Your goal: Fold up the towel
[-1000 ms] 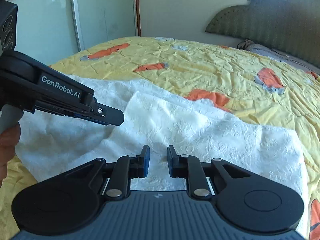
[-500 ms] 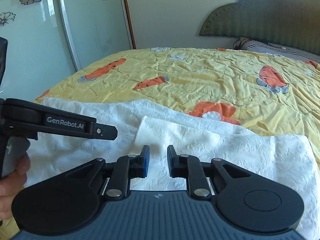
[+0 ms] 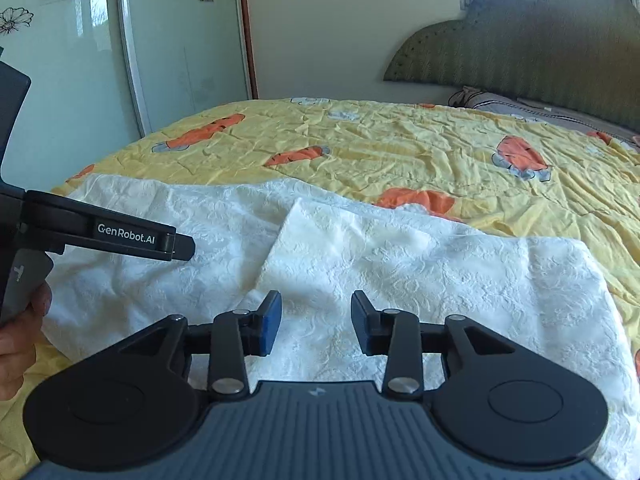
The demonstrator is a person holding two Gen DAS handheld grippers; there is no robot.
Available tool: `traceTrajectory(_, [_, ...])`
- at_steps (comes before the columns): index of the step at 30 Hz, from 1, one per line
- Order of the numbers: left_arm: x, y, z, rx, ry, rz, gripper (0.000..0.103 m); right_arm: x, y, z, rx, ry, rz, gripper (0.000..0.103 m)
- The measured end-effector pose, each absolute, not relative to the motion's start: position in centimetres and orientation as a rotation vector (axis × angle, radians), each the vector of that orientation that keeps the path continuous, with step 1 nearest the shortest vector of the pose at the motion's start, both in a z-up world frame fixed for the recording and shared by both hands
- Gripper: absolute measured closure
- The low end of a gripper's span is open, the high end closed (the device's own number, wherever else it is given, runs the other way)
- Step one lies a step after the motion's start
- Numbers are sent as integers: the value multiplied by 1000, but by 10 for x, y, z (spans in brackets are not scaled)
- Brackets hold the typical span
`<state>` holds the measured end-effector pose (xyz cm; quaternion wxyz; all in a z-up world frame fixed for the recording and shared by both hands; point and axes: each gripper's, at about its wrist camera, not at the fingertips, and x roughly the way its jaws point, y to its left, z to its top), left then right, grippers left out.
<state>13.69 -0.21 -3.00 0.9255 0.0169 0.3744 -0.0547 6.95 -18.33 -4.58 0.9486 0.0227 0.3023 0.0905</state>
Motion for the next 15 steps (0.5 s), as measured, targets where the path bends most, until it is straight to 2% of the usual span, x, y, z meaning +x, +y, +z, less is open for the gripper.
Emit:
traceTrajectory(6, [129,-6,-40,65,727,-96,20,64,-181,-60,21,589,156,54])
traceTrajectory(9, [126,-9,-46,86,700,-95,14,65,-179,-61,-3,586,98,33])
traceTrajectory(11, [124,-11,-50,108,679,-82,10,67,-184,-62,22,602,70,15])
traceTrajectory(15, [123,-13,-54,120,655,-75,7,68,-190,-64,52,611,67,11])
